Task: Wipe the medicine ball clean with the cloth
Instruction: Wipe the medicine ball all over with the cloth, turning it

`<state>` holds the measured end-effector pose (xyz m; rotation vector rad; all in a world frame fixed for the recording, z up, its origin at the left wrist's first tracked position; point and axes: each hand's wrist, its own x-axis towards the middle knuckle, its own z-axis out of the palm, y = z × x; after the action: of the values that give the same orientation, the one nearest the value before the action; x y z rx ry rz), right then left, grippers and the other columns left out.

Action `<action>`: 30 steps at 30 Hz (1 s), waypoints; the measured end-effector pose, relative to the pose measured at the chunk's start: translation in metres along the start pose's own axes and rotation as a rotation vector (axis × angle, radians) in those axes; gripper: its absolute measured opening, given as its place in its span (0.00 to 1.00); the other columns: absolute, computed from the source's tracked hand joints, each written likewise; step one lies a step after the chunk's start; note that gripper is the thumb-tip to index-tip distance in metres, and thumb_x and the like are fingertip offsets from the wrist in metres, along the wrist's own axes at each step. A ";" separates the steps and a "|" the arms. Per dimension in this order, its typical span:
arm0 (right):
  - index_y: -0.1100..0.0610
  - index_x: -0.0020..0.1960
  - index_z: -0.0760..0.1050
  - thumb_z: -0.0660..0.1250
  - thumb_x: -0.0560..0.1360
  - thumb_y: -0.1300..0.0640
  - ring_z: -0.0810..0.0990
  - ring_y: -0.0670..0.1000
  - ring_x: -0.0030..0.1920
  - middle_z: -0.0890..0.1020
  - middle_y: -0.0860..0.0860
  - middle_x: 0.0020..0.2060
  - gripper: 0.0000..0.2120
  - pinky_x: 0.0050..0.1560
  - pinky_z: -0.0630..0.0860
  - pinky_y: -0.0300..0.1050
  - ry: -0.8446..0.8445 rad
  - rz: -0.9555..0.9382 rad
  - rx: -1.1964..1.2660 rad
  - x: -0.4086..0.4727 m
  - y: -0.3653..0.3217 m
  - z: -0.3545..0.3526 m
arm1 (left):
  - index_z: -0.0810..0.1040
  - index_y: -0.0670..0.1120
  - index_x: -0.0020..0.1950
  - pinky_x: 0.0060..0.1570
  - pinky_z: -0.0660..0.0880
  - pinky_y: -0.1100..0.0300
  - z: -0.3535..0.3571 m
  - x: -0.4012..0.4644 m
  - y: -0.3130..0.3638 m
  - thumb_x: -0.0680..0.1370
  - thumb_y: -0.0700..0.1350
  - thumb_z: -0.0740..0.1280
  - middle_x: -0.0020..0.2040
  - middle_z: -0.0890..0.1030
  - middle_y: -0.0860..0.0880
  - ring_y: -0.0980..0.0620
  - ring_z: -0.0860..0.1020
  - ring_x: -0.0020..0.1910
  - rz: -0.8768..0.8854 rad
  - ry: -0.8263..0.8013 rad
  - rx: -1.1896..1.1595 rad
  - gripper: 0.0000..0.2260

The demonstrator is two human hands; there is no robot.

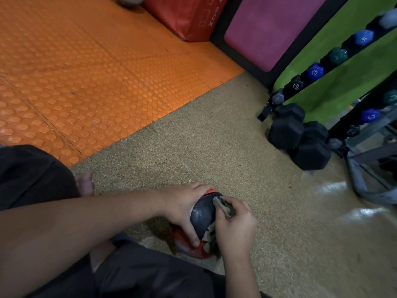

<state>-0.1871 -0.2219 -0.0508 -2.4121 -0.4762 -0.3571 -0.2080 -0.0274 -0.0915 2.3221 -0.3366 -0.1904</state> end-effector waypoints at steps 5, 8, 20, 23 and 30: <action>0.48 0.51 0.85 0.76 0.69 0.57 0.81 0.47 0.41 0.81 0.42 0.43 0.11 0.42 0.78 0.44 -0.085 -0.130 -0.038 -0.018 -0.015 0.000 | 0.52 0.61 0.81 0.76 0.68 0.50 0.000 0.000 -0.007 0.50 0.74 0.81 0.78 0.61 0.60 0.56 0.64 0.77 0.039 -0.018 0.018 0.66; 0.45 0.51 0.84 0.73 0.67 0.56 0.82 0.46 0.43 0.80 0.40 0.45 0.14 0.43 0.78 0.43 -0.165 -0.193 -0.015 -0.024 -0.025 0.002 | 0.48 0.60 0.83 0.77 0.66 0.50 0.000 -0.003 -0.013 0.52 0.71 0.82 0.80 0.58 0.59 0.55 0.62 0.79 0.058 -0.038 0.020 0.68; 0.48 0.51 0.85 0.76 0.70 0.57 0.82 0.48 0.42 0.81 0.43 0.44 0.11 0.43 0.81 0.49 -0.071 -0.119 -0.038 -0.014 -0.012 0.000 | 0.50 0.61 0.81 0.76 0.68 0.49 0.001 0.001 -0.006 0.51 0.74 0.81 0.79 0.60 0.60 0.55 0.64 0.78 0.019 -0.026 0.034 0.66; 0.46 0.52 0.84 0.72 0.67 0.56 0.81 0.44 0.45 0.81 0.40 0.47 0.15 0.45 0.78 0.41 -0.171 -0.222 -0.024 -0.023 -0.026 0.001 | 0.49 0.59 0.84 0.77 0.66 0.51 0.000 -0.002 -0.014 0.54 0.68 0.84 0.80 0.58 0.58 0.55 0.62 0.79 0.048 -0.036 0.005 0.67; 0.50 0.49 0.85 0.79 0.70 0.61 0.81 0.47 0.41 0.82 0.44 0.42 0.10 0.44 0.80 0.48 -0.022 -0.063 -0.007 -0.003 -0.003 -0.002 | 0.53 0.61 0.79 0.73 0.71 0.50 0.002 0.002 -0.003 0.51 0.72 0.82 0.75 0.63 0.62 0.57 0.68 0.73 -0.024 0.004 0.008 0.64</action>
<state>-0.1912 -0.2217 -0.0489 -2.4136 -0.5631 -0.3608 -0.2061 -0.0272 -0.0953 2.3353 -0.3086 -0.1960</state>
